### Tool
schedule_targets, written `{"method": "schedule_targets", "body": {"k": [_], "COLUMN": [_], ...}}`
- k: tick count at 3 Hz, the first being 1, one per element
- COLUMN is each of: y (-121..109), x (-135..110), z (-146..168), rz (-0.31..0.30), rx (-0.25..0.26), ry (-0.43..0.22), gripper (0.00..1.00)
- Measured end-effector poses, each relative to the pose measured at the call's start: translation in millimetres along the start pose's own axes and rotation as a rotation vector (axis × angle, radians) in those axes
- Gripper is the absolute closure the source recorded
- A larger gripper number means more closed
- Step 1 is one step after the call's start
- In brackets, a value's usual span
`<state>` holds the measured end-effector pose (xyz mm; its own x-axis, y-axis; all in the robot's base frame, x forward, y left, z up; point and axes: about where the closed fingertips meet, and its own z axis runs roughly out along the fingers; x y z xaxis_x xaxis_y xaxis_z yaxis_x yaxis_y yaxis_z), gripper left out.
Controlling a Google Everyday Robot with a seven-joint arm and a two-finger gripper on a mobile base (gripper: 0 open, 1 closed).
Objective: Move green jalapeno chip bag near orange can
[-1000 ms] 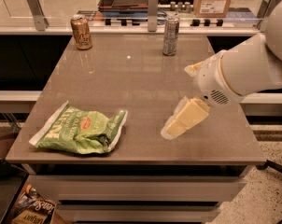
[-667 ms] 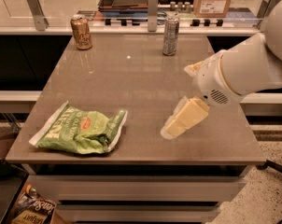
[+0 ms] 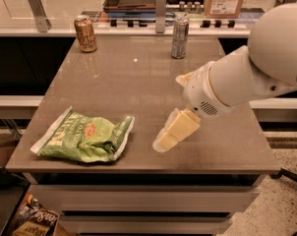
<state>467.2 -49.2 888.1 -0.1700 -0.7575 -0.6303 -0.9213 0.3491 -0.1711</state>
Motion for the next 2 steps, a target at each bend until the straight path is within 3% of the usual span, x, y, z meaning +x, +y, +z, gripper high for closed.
{"method": "schedule_targets", "body": {"k": [2], "y": [24.2], "x": [-15.7], "z": [56.1], "rz": [-0.018], "rx": [-0.065], "ry": [-0.043], "gripper": [0.0]}}
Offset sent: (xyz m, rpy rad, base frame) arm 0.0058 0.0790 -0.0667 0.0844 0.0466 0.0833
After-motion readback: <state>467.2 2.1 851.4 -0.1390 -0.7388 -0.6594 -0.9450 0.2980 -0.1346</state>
